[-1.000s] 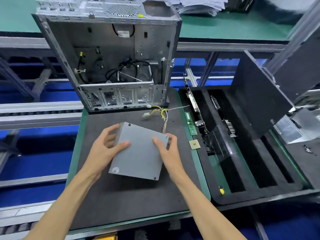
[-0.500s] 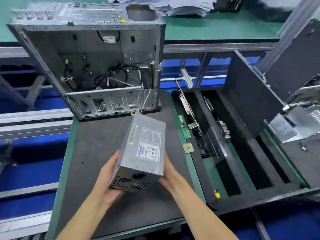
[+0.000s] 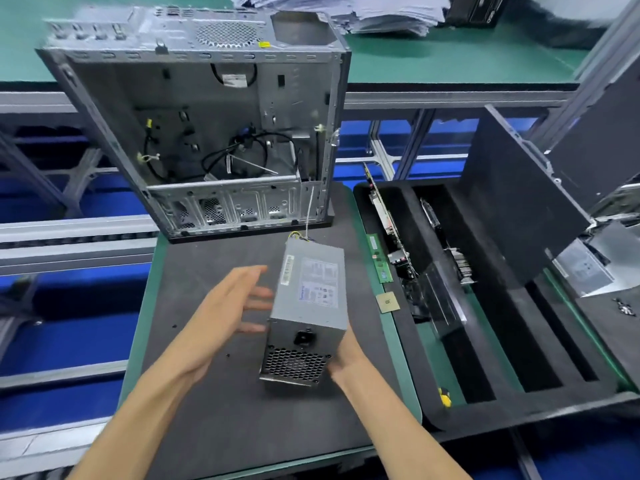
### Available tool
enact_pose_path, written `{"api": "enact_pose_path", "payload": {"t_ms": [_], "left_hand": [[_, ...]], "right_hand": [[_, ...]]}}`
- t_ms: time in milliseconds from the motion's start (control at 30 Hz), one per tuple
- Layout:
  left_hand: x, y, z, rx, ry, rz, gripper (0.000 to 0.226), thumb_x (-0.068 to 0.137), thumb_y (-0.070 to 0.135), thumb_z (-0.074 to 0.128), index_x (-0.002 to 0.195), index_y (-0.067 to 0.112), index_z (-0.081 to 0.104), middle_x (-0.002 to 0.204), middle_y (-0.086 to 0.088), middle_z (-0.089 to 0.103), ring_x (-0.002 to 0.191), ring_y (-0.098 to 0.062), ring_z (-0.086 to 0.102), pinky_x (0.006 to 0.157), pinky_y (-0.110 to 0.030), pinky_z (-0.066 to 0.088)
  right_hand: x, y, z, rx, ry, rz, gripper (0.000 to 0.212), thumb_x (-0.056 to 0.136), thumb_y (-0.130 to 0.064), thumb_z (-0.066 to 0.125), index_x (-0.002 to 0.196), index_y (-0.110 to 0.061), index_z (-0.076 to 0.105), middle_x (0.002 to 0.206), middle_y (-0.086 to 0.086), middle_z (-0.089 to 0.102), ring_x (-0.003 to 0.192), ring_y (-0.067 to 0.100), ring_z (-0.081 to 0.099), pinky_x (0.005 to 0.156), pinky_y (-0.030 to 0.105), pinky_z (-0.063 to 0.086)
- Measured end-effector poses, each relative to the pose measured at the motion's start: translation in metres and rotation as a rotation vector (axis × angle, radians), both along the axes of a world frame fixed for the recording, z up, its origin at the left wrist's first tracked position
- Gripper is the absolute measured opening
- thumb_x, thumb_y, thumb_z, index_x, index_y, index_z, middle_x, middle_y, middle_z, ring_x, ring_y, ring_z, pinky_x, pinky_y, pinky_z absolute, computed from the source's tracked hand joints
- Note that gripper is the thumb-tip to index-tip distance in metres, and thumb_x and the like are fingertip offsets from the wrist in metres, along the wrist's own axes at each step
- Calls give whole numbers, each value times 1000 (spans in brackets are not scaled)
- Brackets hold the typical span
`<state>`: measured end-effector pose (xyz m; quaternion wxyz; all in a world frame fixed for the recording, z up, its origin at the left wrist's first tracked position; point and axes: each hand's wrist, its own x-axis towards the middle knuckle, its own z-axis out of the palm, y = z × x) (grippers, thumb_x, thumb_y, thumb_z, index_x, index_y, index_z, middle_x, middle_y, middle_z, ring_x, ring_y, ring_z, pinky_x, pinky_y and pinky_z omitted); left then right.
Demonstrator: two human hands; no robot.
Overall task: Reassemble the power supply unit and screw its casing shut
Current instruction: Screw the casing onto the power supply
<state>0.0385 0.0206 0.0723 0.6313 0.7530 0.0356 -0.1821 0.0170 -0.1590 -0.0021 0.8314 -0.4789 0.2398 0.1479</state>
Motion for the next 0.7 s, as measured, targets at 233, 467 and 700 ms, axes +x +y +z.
{"api": "enact_pose_path", "payload": {"t_ms": [233,467,700], "left_hand": [[10,27,4,201,196,-125,76,53,94,60,102,36,69,99,28,67,89,6,61,76,-26,46],[19,55,-29,-6,235,138,53,69,54,78,113,25,75,109,1,78,97,-21,73,81,-38,50],[15,78,-68,-272,305,349,27,89,34,68,108,15,76,114,-10,76,94,-24,75,92,-45,50]], "right_hand": [[11,3,8,-577,21,88,96,67,-89,60,144,-34,45,134,-11,63,119,9,63,105,39,51],[26,9,12,-735,-88,131,55,86,-59,70,135,-39,53,124,-24,63,110,2,63,99,36,51],[50,35,7,-374,-129,216,53,97,-45,65,145,-53,41,117,-45,59,111,-14,61,95,21,48]]}}
